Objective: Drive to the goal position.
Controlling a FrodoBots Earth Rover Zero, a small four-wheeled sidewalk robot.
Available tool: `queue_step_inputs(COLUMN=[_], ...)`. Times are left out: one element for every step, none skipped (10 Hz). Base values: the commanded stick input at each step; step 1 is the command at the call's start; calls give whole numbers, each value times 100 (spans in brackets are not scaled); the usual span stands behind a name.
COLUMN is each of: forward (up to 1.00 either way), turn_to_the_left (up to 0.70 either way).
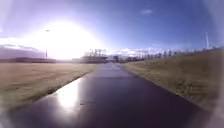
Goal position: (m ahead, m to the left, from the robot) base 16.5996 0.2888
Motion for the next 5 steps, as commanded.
queue_step_inputs(forward=[100,100,100,100,100], turn_to_the_left=[0,0,0,0,0])
